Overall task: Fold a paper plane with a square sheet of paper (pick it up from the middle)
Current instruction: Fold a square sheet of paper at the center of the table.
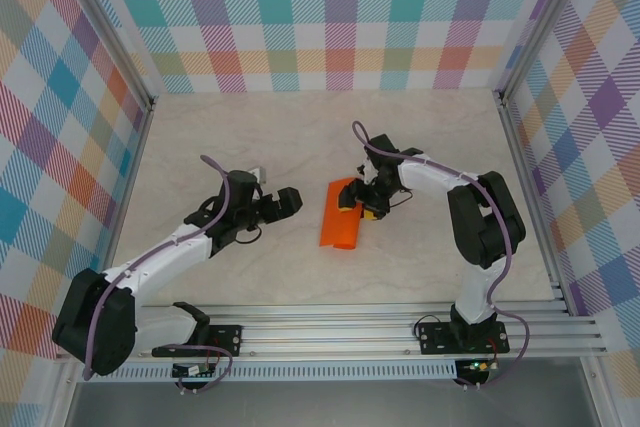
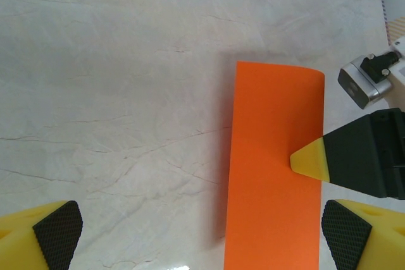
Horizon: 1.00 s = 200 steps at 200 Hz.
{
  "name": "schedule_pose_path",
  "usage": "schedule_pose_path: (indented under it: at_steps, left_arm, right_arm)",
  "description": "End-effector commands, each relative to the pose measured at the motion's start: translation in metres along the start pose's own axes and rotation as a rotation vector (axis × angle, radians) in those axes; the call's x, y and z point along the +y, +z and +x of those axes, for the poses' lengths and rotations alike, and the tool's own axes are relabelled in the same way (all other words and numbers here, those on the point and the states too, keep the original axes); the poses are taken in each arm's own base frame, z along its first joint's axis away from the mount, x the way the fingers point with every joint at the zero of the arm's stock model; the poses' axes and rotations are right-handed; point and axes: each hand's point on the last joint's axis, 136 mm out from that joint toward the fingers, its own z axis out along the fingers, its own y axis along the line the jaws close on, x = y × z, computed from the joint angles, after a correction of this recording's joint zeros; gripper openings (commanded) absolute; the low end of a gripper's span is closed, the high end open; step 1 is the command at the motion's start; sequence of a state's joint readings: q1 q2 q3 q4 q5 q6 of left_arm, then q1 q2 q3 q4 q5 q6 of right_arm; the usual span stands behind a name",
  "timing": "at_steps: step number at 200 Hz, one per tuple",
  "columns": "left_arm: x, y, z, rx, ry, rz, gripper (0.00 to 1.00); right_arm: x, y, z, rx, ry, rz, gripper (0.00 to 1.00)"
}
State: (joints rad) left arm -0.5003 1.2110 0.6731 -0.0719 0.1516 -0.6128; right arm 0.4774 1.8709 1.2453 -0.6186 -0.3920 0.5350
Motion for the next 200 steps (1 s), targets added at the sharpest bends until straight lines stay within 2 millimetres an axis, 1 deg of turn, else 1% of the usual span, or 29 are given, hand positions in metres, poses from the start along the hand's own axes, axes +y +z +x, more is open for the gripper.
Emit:
schedule_pose_path:
  at_steps: [1,20,37,48,67,95,117,160,200]
  left_arm:
    - [-0.021,0.002,-0.004,0.004,0.023,0.053,1.0]
    - [-0.024,0.005,-0.003,0.014,0.034,0.055,1.0]
    - [-0.027,0.007,-0.001,0.024,0.04,0.057,1.0]
    - [-0.029,0.008,0.001,0.032,0.044,0.059,1.0]
    - [-0.031,0.011,0.003,0.046,0.056,0.061,1.0]
    - [-0.035,0.015,0.006,0.065,0.066,0.068,1.0]
    - [-0.038,0.019,0.008,0.079,0.07,0.074,1.0]
    - [-0.042,0.032,0.014,0.122,0.067,0.077,0.91]
    - [-0.042,0.04,0.017,0.135,0.064,0.067,0.85]
  right_arm:
    - [-0.017,-0.007,0.006,-0.009,-0.004,0.089,0.66]
    - [-0.026,-0.013,0.004,-0.033,0.003,0.143,0.7]
    - [-0.028,-0.018,0.005,-0.046,0.003,0.158,0.72]
    - [-0.03,-0.021,0.005,-0.051,0.006,0.158,0.75]
    - [-0.035,-0.025,0.006,-0.058,0.015,0.168,0.75]
    - [-0.054,-0.029,0.008,-0.077,0.049,0.244,0.76]
    - [-0.059,-0.028,0.009,-0.076,0.068,0.236,0.75]
    - [-0.076,-0.027,0.01,-0.074,0.077,0.297,0.75]
    - [-0.076,-0.02,0.01,-0.056,0.078,0.27,0.76]
